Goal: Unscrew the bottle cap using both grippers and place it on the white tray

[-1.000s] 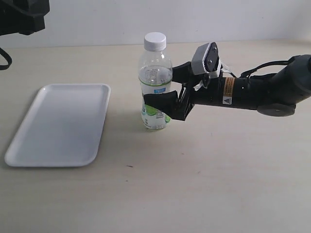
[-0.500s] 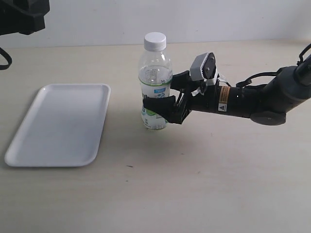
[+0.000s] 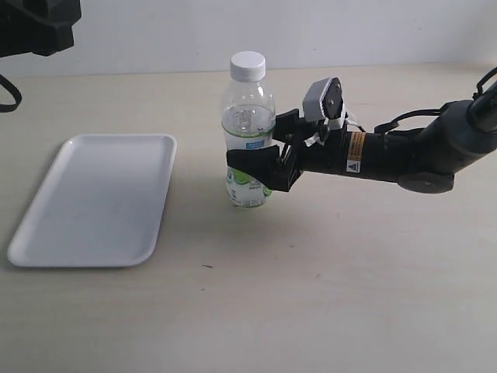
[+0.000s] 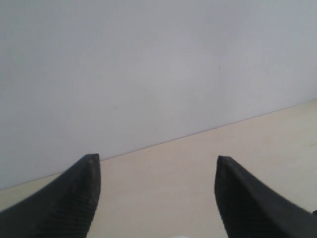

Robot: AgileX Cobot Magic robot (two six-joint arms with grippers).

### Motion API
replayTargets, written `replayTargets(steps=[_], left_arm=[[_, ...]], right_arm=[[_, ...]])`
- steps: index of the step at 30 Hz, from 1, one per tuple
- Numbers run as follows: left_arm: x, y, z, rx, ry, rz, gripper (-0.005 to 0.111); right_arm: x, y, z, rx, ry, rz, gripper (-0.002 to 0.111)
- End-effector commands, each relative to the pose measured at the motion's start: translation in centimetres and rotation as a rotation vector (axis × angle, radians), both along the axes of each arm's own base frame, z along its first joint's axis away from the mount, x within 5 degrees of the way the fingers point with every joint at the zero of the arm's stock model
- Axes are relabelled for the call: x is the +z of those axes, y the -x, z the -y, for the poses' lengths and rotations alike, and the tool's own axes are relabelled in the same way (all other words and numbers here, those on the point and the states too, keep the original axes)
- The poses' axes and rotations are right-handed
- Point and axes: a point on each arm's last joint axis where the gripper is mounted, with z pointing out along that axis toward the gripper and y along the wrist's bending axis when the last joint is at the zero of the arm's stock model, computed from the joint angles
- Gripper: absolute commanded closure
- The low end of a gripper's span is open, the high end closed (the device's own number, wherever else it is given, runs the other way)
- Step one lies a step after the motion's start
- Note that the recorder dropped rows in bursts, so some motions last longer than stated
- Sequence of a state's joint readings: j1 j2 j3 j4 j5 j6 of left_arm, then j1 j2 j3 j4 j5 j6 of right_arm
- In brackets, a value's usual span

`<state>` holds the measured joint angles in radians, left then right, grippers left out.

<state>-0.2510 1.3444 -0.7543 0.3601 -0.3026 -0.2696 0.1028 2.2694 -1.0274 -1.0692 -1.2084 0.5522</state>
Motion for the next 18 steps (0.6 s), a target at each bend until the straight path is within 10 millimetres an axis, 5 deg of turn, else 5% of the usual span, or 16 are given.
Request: replayTargets(steps=[1,12,18], left_arm=[[-0.2,-0.5,0.19,-0.01,0.004,0.014,0.042],[-0.36,-0.56,0.19,-0.006,0.014,0.002,0.042],[-0.36,-0.56,0.19,-0.006,0.014,0.002,0.042]], right_arm=[[0.25,-0.04,-0.14,0.015,-0.009,0.011,0.038],[0.32,-0.21,-0.06,-0.004,-0.012,0.022,0.108],[0.22,0.02,-0.16,0.034,0.03,0.08,0.108]])
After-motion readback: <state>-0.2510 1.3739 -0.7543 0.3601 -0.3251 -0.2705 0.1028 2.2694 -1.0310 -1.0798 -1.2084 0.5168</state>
